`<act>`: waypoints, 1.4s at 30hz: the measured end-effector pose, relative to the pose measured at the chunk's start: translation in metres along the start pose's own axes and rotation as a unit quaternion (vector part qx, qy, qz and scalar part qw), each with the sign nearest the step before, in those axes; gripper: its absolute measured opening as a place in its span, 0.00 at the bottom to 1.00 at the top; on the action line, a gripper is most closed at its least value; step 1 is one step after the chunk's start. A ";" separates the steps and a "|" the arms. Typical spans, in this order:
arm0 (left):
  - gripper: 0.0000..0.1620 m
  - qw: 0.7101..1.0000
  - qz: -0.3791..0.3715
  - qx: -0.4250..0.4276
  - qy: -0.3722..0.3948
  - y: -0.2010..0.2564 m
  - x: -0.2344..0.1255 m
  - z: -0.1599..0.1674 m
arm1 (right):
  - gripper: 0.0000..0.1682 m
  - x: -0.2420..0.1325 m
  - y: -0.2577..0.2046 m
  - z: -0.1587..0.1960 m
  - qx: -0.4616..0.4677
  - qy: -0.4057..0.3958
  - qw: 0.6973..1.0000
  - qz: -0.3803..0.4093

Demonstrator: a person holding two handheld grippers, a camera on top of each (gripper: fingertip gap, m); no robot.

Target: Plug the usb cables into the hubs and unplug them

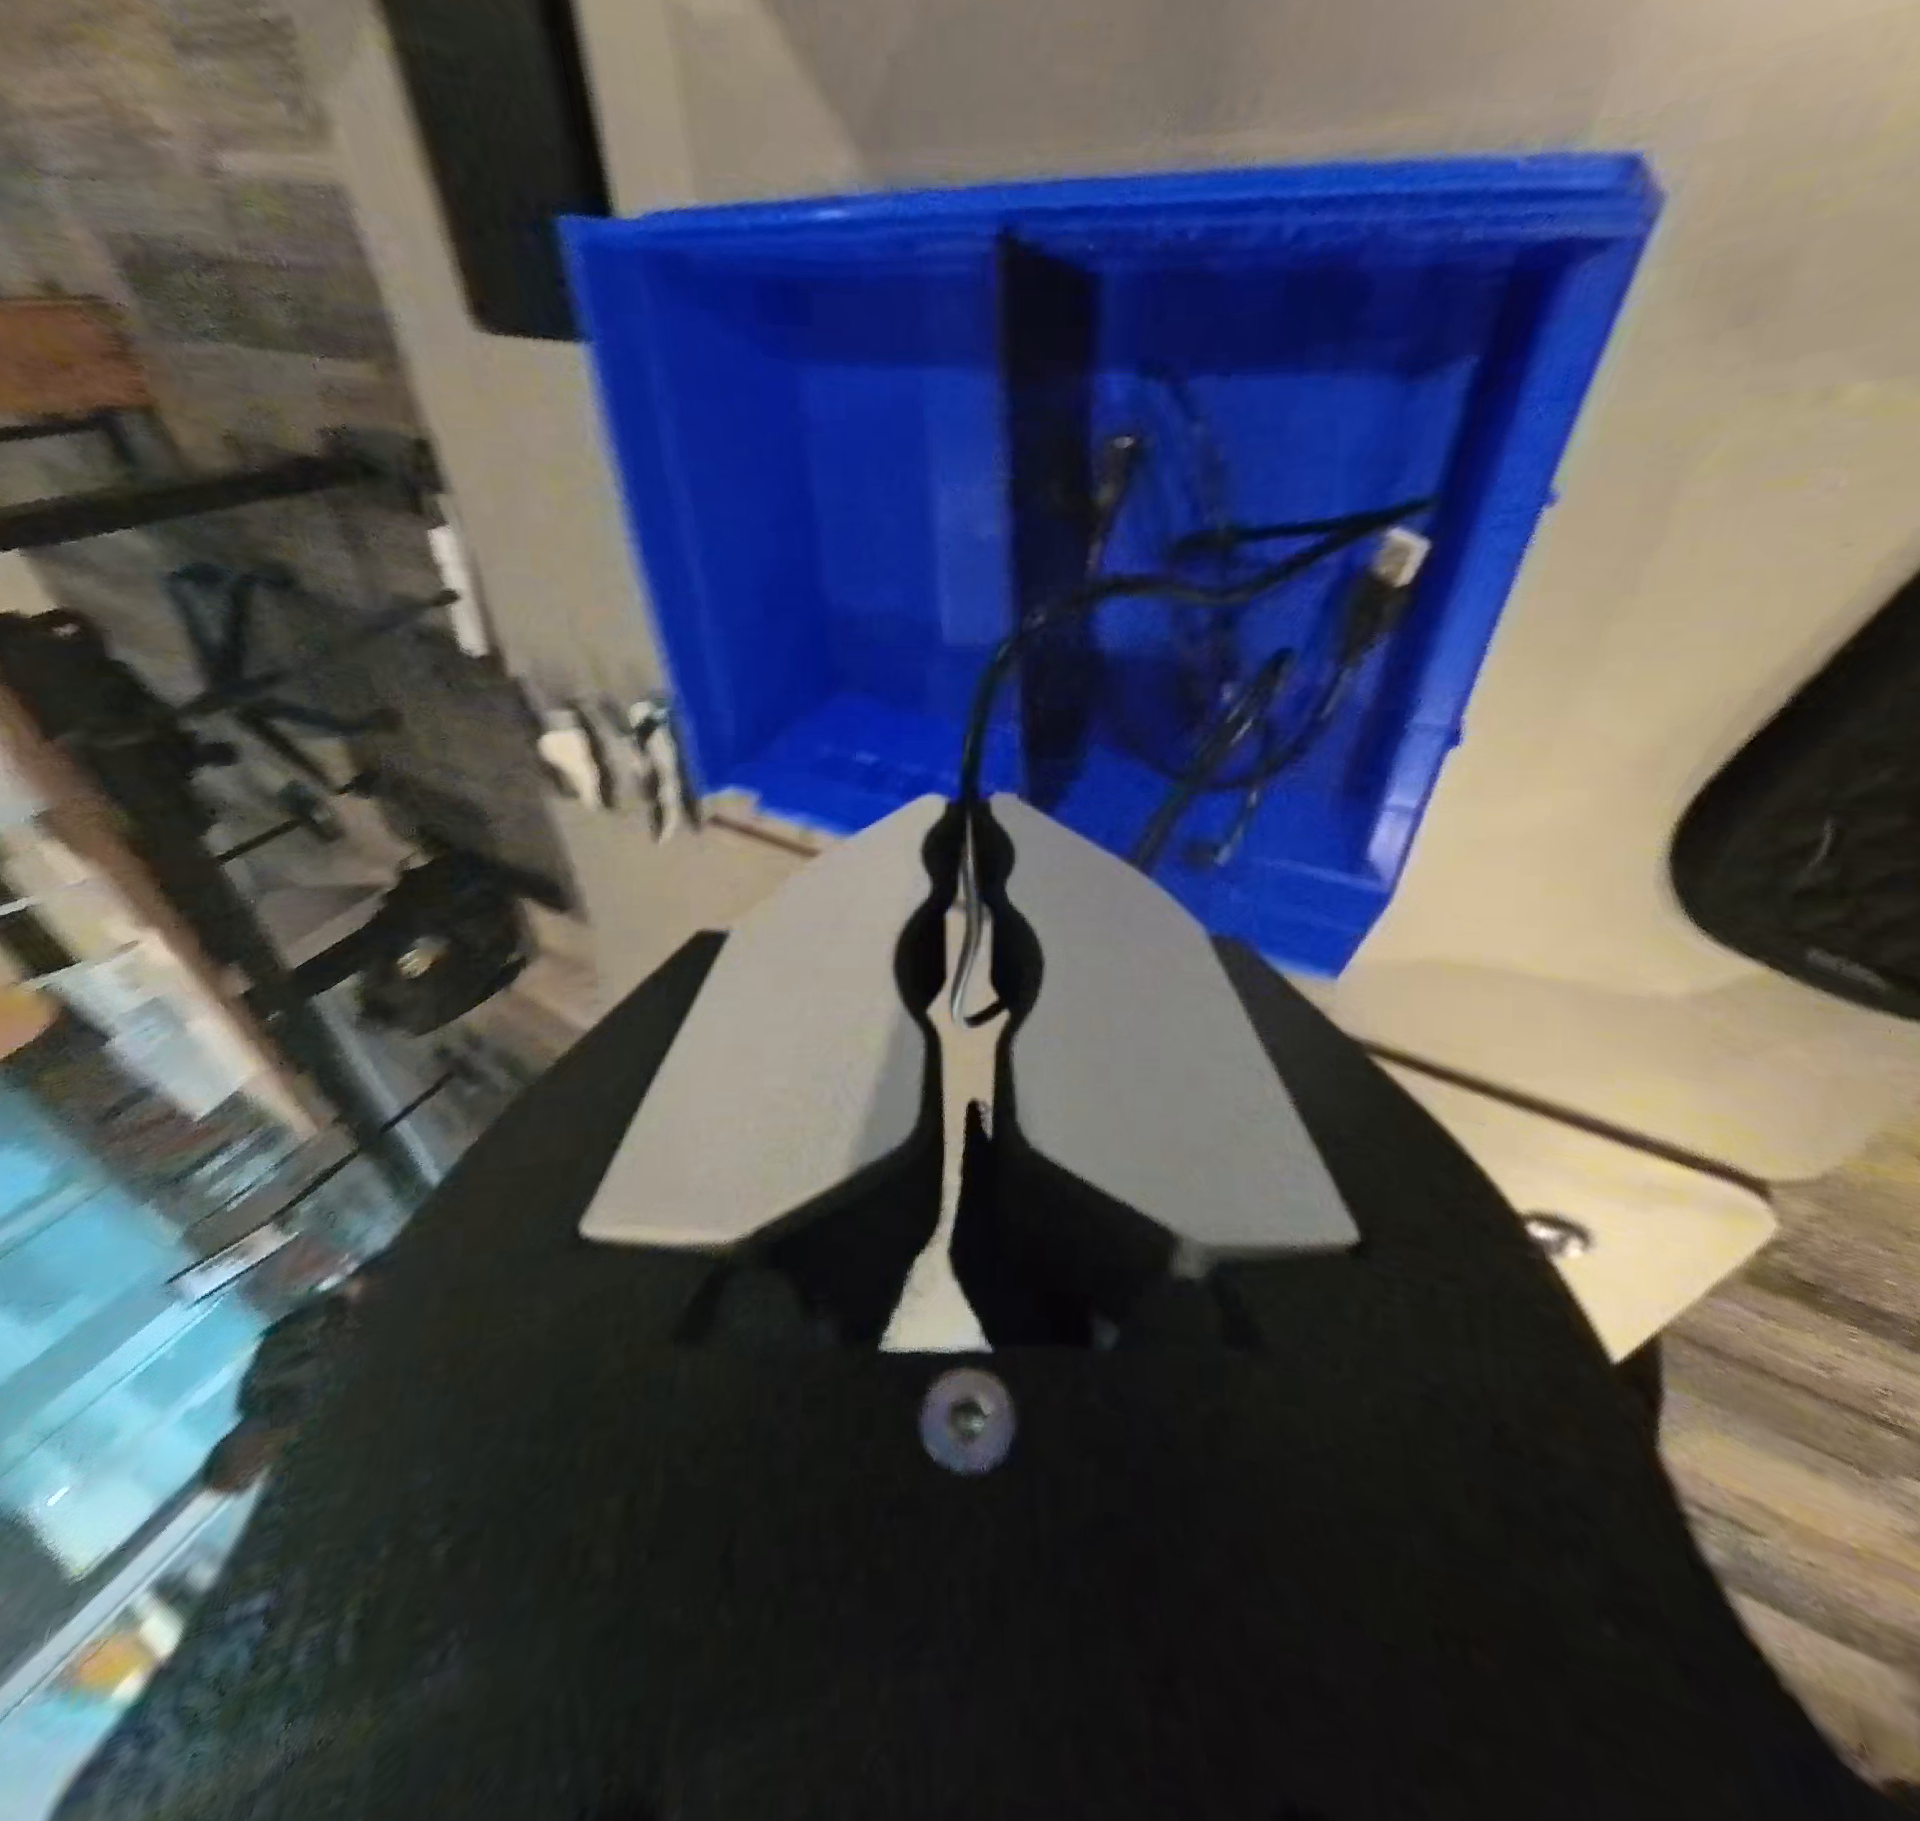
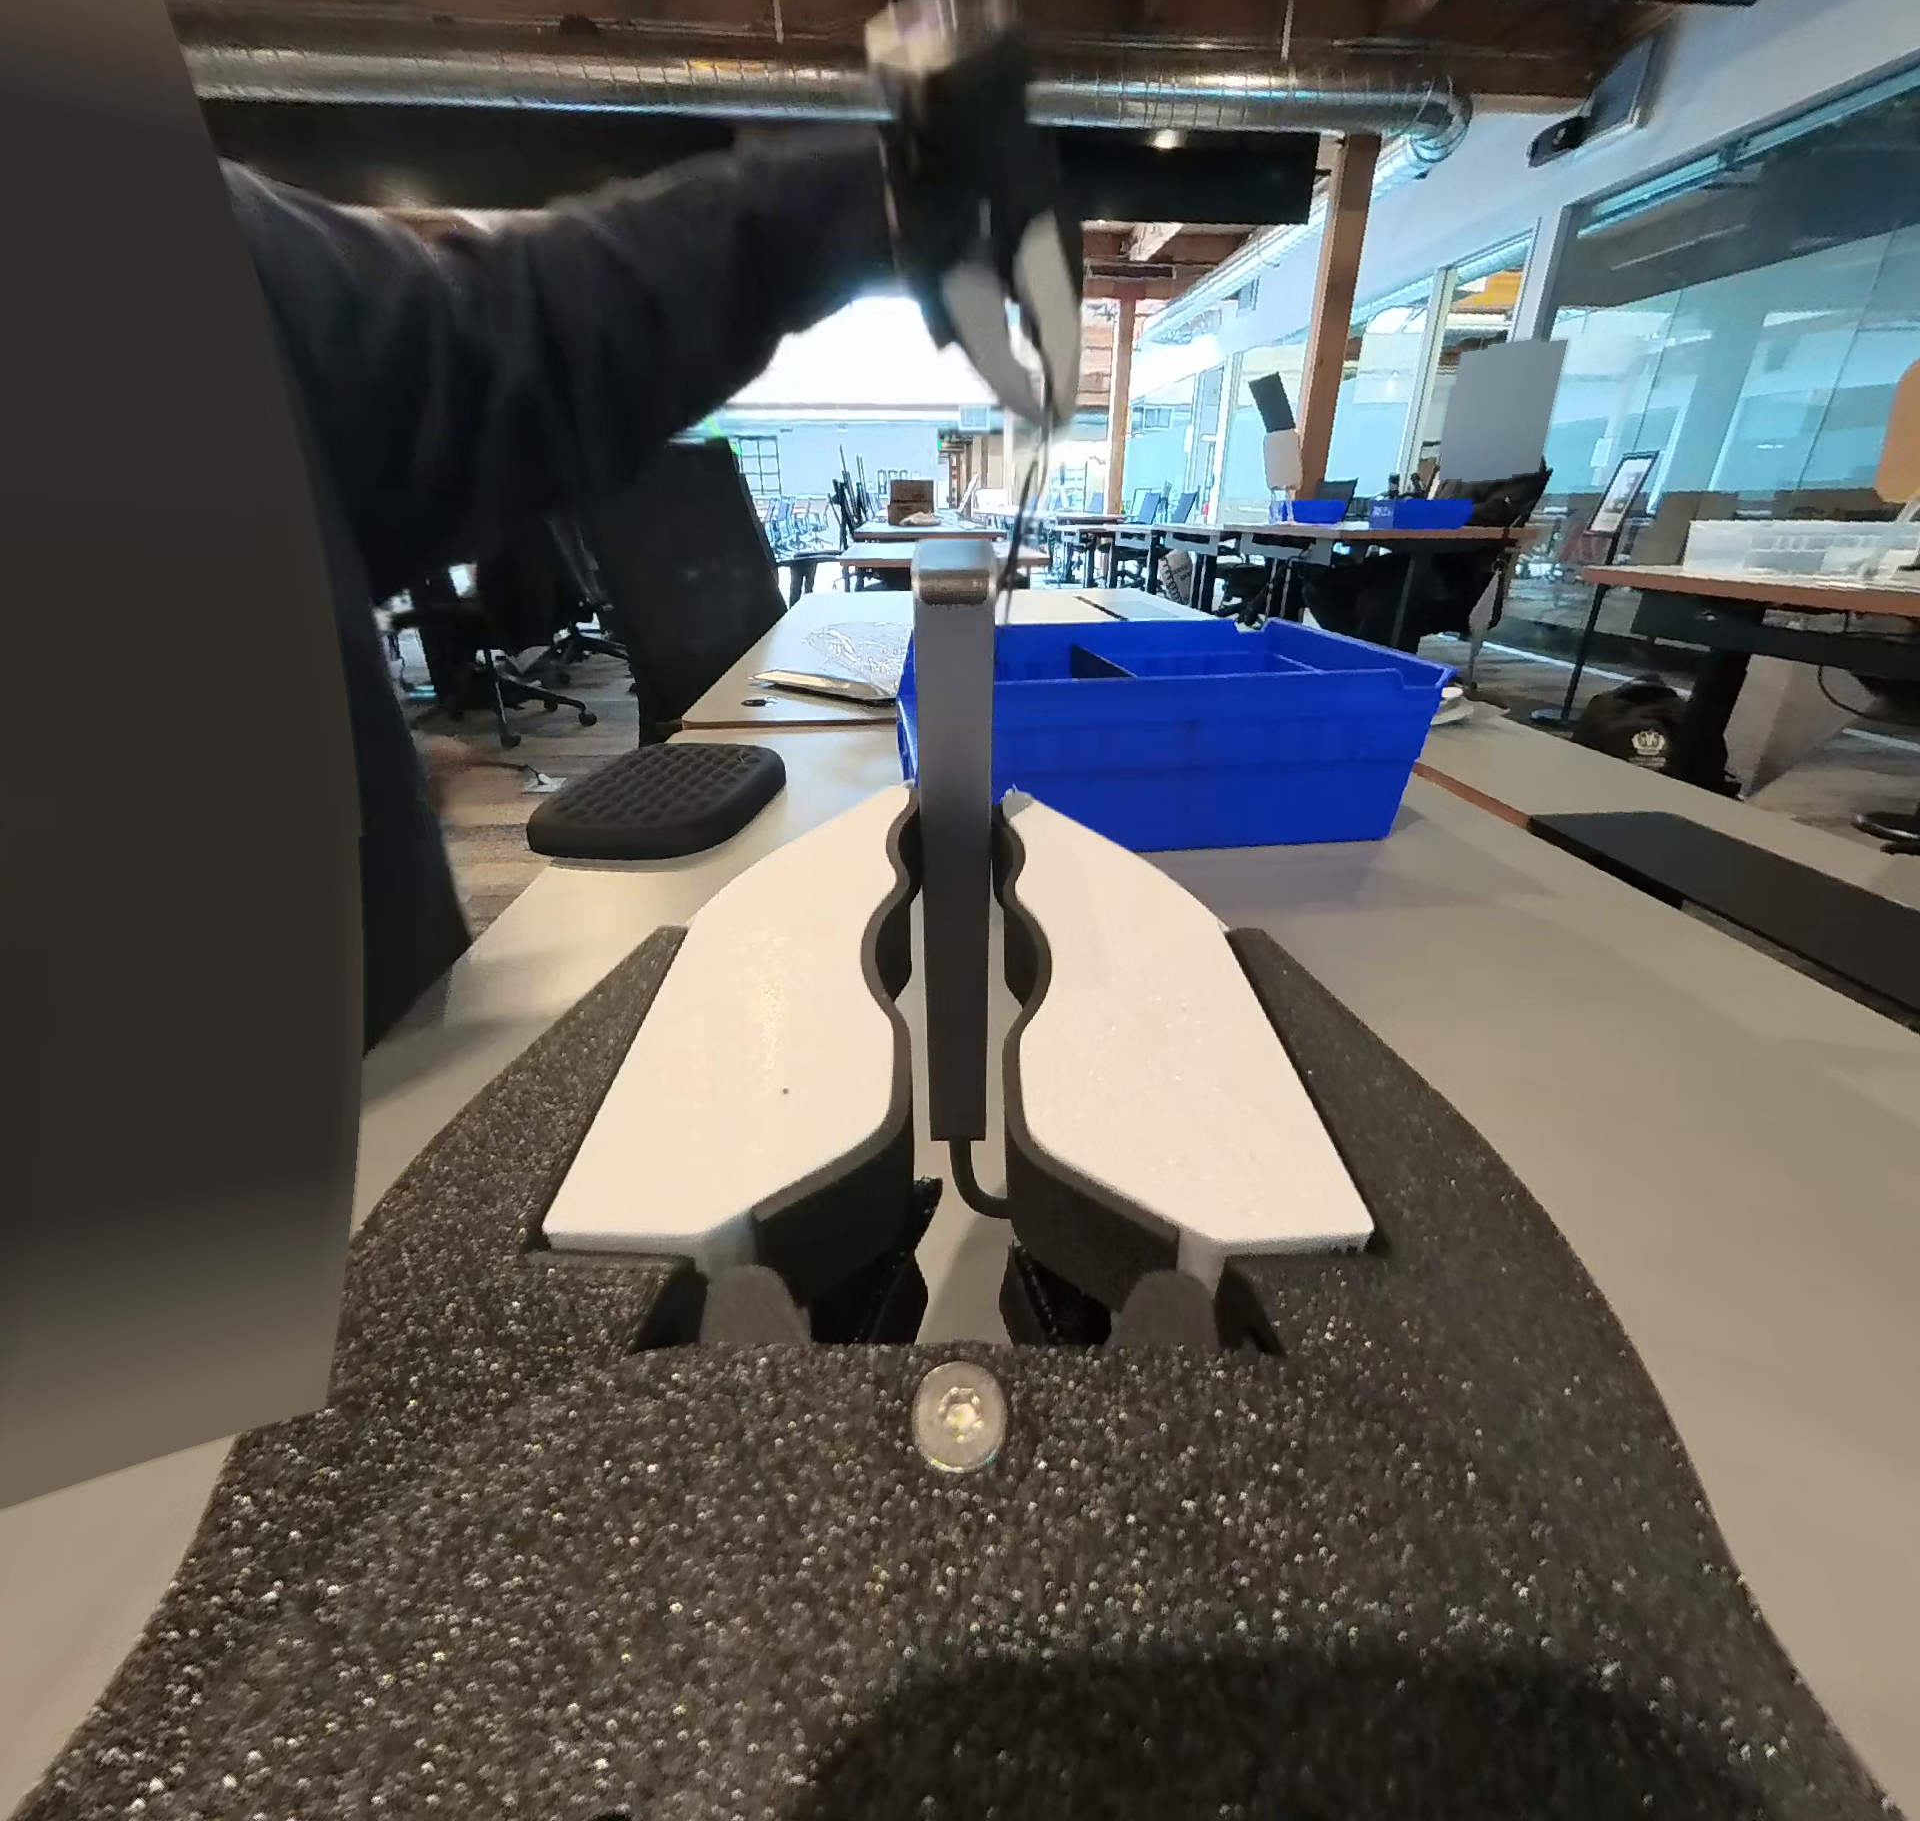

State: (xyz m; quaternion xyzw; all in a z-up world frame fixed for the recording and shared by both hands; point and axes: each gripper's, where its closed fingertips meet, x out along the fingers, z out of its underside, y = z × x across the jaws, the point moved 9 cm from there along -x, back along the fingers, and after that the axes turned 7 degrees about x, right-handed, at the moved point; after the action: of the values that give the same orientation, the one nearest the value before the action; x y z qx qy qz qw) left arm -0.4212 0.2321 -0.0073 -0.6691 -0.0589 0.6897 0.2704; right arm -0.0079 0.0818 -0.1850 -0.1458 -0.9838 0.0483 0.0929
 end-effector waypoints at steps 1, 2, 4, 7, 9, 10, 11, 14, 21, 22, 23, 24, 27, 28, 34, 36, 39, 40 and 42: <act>0.02 1.000 -0.014 0.001 -0.007 -0.006 -0.015 -0.001 | 0.07 0.000 0.000 -0.001 0.000 0.002 1.000 0.001; 0.02 1.000 -0.025 0.002 -0.012 -0.013 -0.029 -0.003 | 0.07 -0.001 0.000 -0.001 -0.001 0.004 1.000 0.001; 0.02 0.998 -0.052 0.006 -0.023 -0.025 -0.057 -0.008 | 0.07 -0.002 0.000 -0.003 -0.002 0.009 1.000 0.002; 0.02 0.995 -0.089 0.013 -0.040 -0.042 -0.093 -0.018 | 0.07 -0.004 -0.001 -0.005 -0.003 0.018 1.000 0.002; 0.01 0.993 -0.111 0.018 -0.048 -0.052 -0.114 -0.026 | 0.07 -0.004 -0.001 -0.007 -0.004 0.023 1.000 0.002; 0.01 0.991 -0.124 0.020 -0.051 -0.057 -0.123 -0.031 | 0.07 -0.005 -0.001 -0.007 -0.004 0.025 1.000 0.002; 0.01 0.989 -0.136 0.022 -0.053 -0.062 -0.132 -0.037 | 0.07 -0.005 -0.001 -0.008 -0.005 0.027 1.000 0.003; 0.01 0.984 -0.166 0.030 -0.054 -0.076 -0.158 -0.055 | 0.07 -0.007 -0.001 -0.010 -0.008 0.033 0.999 0.005; 0.02 0.973 -0.215 0.039 -0.069 -0.104 -0.213 -0.095 | 0.07 -0.014 0.000 -0.016 -0.010 0.053 0.998 0.013; 0.02 0.973 -0.219 0.036 -0.069 -0.107 -0.220 -0.099 | 0.07 -0.015 0.000 -0.017 -0.011 0.055 0.998 0.013; 0.02 0.971 -0.223 0.034 -0.072 -0.110 -0.226 -0.103 | 0.07 -0.016 0.000 -0.017 -0.011 0.057 0.998 0.013; 0.02 0.970 -0.227 0.033 -0.078 -0.112 -0.230 -0.105 | 0.07 -0.016 0.000 -0.018 -0.012 0.058 0.998 0.013; 0.01 0.968 -0.227 0.023 -0.100 -0.116 -0.234 -0.103 | 0.07 -0.016 -0.001 -0.019 -0.014 0.061 0.998 0.011; 0.01 0.968 -0.225 0.017 -0.109 -0.116 -0.234 -0.098 | 0.07 -0.016 -0.002 -0.020 -0.014 0.062 0.998 0.009; 0.01 0.971 -0.201 -0.056 -0.118 -0.110 -0.224 -0.044 | 0.07 -0.015 -0.004 -0.022 -0.017 0.066 0.998 0.004; 0.01 0.972 -0.193 -0.089 -0.096 -0.105 -0.221 -0.024 | 0.07 -0.015 -0.005 -0.022 -0.018 0.065 0.998 0.003; 0.02 0.981 -0.128 -0.144 -0.001 -0.092 -0.197 -0.001 | 0.07 -0.015 -0.005 -0.021 -0.018 0.062 0.998 0.004; 0.02 0.982 -0.098 -0.159 0.011 -0.086 -0.184 0.007 | 0.07 -0.015 -0.005 -0.022 -0.018 0.063 0.998 0.004; 0.02 0.981 -0.078 -0.178 0.014 -0.076 -0.160 0.025 | 0.07 -0.015 -0.005 -0.021 -0.017 0.063 0.998 0.004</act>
State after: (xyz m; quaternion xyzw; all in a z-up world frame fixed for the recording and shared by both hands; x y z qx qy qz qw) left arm -0.4296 0.2315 0.1710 -0.7092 -0.2286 0.6359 0.2010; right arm 0.0090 0.0741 -0.1659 -0.1539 -0.9761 0.0227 0.1521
